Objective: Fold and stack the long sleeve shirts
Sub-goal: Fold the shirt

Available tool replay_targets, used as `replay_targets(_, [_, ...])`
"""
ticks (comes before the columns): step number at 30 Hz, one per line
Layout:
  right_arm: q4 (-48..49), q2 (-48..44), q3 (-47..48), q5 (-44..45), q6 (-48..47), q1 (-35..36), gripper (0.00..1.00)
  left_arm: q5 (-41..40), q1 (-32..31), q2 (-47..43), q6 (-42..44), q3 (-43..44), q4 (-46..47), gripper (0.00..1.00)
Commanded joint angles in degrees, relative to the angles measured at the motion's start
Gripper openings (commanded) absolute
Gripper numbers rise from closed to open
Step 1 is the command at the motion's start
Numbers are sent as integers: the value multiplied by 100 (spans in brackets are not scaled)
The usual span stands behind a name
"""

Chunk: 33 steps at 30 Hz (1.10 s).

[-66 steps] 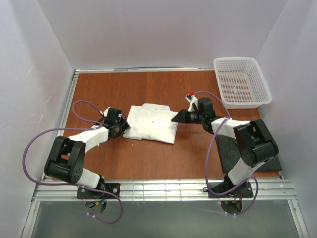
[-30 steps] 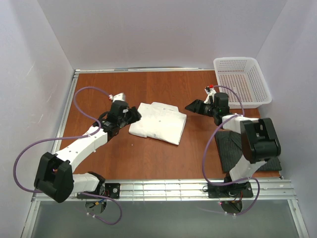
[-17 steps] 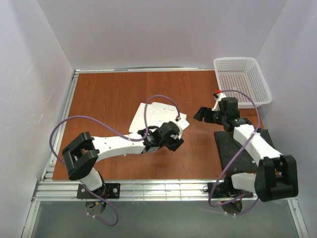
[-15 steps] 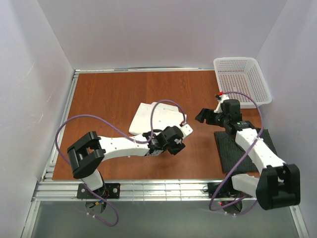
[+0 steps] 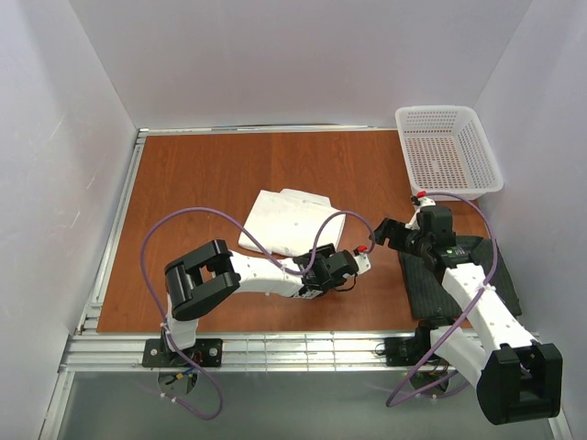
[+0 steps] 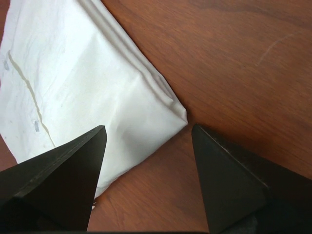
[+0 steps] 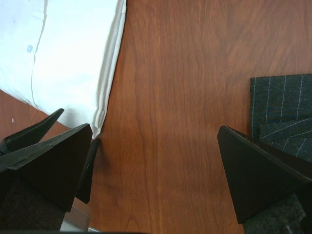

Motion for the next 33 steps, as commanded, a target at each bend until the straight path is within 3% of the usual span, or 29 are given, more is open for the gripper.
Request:
replay_targets(1, [135,-109,-84,-86,165,-20,99,-428,-36,104,385,92,278,66])
replay_targets(3, [206,-91,-137,-130,209,-20,98,-463,-36,165,464,74,366,64])
replay_targets(6, [425,-4,-225,-279,350,-20,99,-534,-27,218,482,48,498,53])
replay_targets(9, [741,233,-330,-551,613,-20,98,-516,-27,210,360,30,499,38])
replay_targets(10, [1003,382,-374,-726,718,-20,99,-499,-27,158,333,21,490,26])
replay_targets(14, [1864,761,-603,-1175,1289,-20,99,-394,-36,-71,113,-84,490,1])
replay_targets(17, [2742,1068,-822,-1395,1825,15,99,-280,-36,-246,-115,-137,490,0])
replay_targets(33, [5092,3151,-752,-1518,3311,559,97,213,52,-941,-1302,-480,429,0])
